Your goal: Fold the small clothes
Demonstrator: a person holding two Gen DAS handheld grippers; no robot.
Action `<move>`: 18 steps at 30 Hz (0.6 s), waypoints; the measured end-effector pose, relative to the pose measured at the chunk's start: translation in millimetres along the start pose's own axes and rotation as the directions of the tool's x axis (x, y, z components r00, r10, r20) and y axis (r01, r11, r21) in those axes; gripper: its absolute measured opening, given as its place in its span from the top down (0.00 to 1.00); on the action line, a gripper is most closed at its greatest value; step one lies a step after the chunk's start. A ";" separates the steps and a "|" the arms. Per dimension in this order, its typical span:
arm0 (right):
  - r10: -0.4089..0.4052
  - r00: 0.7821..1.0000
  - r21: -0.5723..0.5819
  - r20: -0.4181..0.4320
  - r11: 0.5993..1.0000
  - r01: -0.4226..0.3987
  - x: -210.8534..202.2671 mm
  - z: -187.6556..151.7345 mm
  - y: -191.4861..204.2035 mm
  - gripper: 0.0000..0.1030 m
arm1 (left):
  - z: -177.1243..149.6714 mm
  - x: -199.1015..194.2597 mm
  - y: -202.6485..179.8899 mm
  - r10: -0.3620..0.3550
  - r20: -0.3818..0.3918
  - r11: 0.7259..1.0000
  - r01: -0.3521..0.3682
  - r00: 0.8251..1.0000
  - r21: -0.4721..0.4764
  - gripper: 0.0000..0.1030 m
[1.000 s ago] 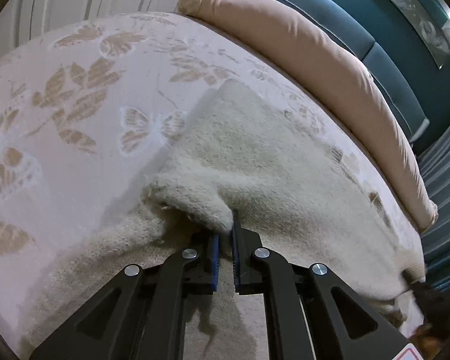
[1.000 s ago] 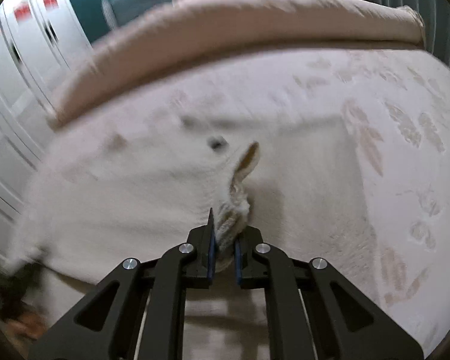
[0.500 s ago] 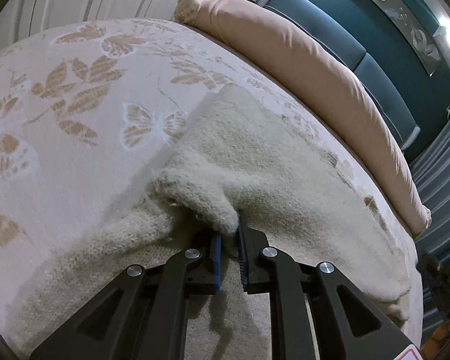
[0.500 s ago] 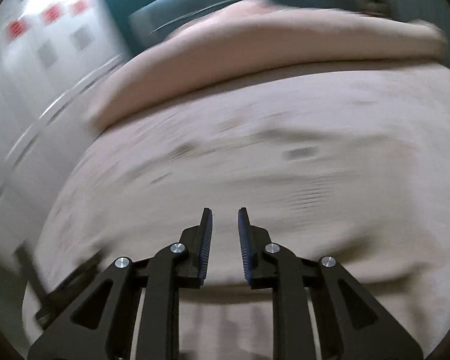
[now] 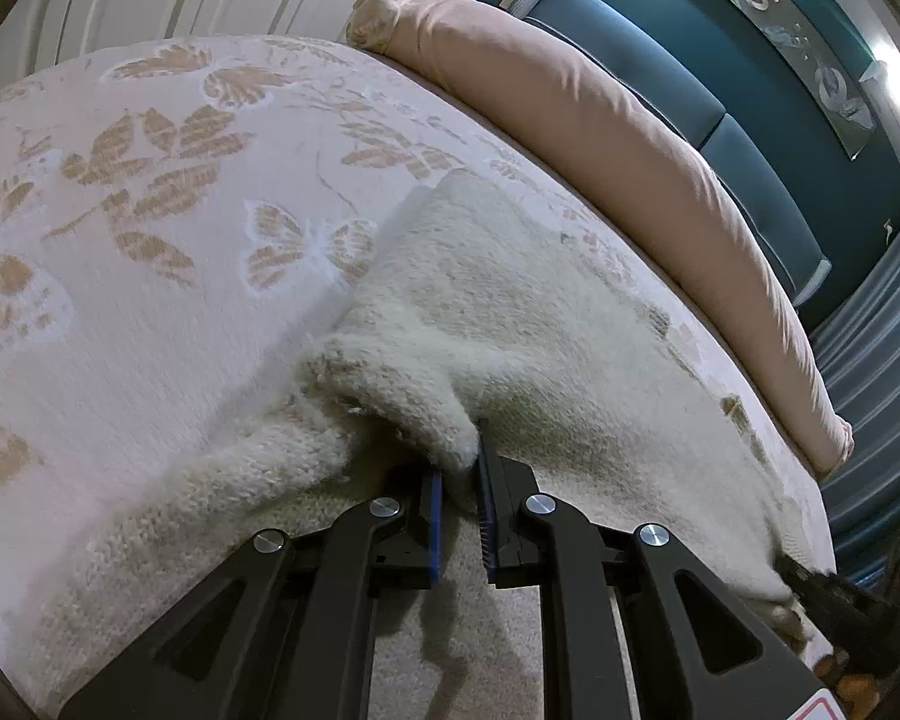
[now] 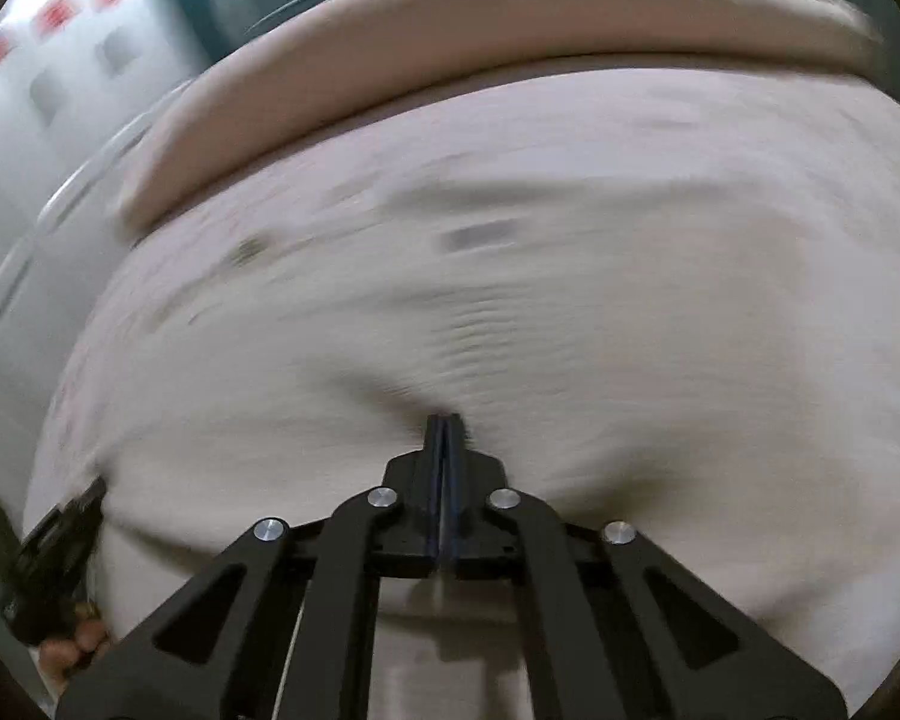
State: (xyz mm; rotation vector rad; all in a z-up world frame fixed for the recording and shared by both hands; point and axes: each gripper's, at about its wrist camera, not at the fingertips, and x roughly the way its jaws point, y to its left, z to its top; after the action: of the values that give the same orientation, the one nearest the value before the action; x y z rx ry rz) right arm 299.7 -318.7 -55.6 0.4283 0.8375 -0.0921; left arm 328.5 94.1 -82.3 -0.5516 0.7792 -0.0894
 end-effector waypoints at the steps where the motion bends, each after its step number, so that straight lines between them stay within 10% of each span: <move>1: -0.044 0.999 0.060 0.010 0.997 0.043 -12.6 1.9 -26.0 1.00 | -0.1 0.4 -0.4 0.003 0.000 1.000 -0.003 1.000 0.002 0.87; 4: -0.075 0.997 0.118 0.035 0.991 0.071 -38.8 2.7 -52.9 0.91 | 1.2 1.3 -1.6 0.012 -0.005 1.000 -0.012 1.000 0.006 0.87; 6: -0.030 0.999 0.117 0.033 0.993 0.026 -46.6 -0.8 -47.1 0.63 | 3.8 1.2 -3.7 0.018 -0.017 1.000 -0.018 1.000 0.007 0.87; 12: 0.026 0.999 0.045 -0.044 0.999 -0.024 -8.3 -9.4 -1.3 0.50 | 25.6 -22.4 -6.1 0.071 -0.029 0.995 -0.073 0.997 -0.072 0.61; 13: 0.012 0.999 0.043 -0.051 0.999 -0.010 -1.6 -8.4 0.5 0.52 | 29.3 -23.9 -2.7 0.068 -0.033 0.993 -0.070 0.997 -0.099 0.61; 15: 0.007 0.999 0.024 -0.033 1.000 -0.006 -4.5 -4.8 11.4 0.93 | 36.9 -19.8 3.7 0.064 -0.072 0.988 -0.073 0.995 -0.134 0.66; 18: 0.093 0.991 0.061 0.096 0.993 -0.099 -48.1 6.7 9.8 0.94 | 43.1 -9.6 1.9 0.149 -0.118 0.987 -0.156 0.982 -0.049 0.87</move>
State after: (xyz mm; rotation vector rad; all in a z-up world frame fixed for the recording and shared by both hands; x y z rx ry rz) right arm 274.6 -316.6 -13.0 0.5214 0.7224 -0.0498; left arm 351.1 117.3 -52.1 -0.5437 0.9354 0.0442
